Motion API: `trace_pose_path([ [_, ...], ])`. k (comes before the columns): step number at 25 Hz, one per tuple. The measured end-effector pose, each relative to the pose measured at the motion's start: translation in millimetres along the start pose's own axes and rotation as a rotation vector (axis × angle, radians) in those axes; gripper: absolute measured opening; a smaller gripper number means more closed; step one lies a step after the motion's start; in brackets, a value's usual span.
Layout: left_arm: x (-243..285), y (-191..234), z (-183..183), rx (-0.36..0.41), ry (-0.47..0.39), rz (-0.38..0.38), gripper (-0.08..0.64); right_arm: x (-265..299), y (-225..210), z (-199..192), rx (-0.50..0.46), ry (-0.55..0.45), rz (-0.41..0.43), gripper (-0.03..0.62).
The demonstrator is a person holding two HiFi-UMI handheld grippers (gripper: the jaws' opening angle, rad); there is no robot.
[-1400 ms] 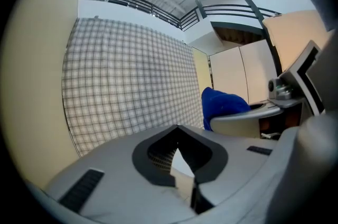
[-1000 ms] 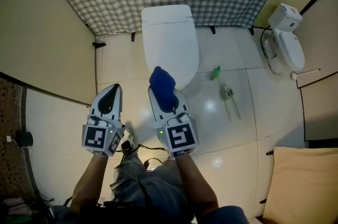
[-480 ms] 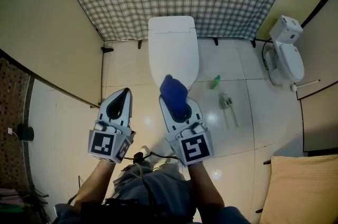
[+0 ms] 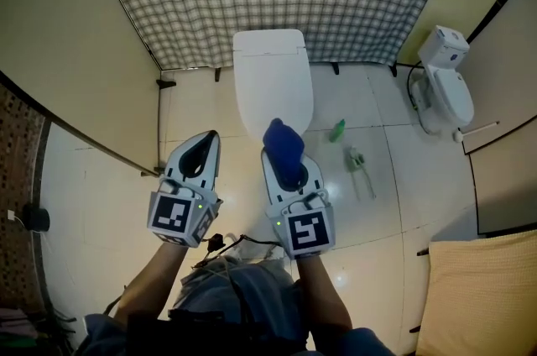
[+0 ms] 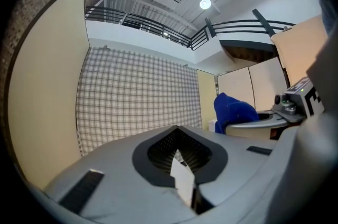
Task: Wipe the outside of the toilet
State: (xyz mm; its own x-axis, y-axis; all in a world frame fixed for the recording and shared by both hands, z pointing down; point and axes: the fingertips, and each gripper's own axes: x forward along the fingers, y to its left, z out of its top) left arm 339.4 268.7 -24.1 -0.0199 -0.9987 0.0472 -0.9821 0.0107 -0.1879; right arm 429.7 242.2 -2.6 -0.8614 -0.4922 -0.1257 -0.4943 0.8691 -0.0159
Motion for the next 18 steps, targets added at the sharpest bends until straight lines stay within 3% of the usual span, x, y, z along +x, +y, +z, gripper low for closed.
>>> trace_pose_path([
  [11,-9,9,-10,0.012,-0.012,-0.013,0.015,3,7,6,-0.02,-0.001,-0.015,0.069],
  [18,-3,-5,2,-0.026,0.005,-0.04,0.015,4,8,9,-0.033,0.009,-0.01,0.069],
])
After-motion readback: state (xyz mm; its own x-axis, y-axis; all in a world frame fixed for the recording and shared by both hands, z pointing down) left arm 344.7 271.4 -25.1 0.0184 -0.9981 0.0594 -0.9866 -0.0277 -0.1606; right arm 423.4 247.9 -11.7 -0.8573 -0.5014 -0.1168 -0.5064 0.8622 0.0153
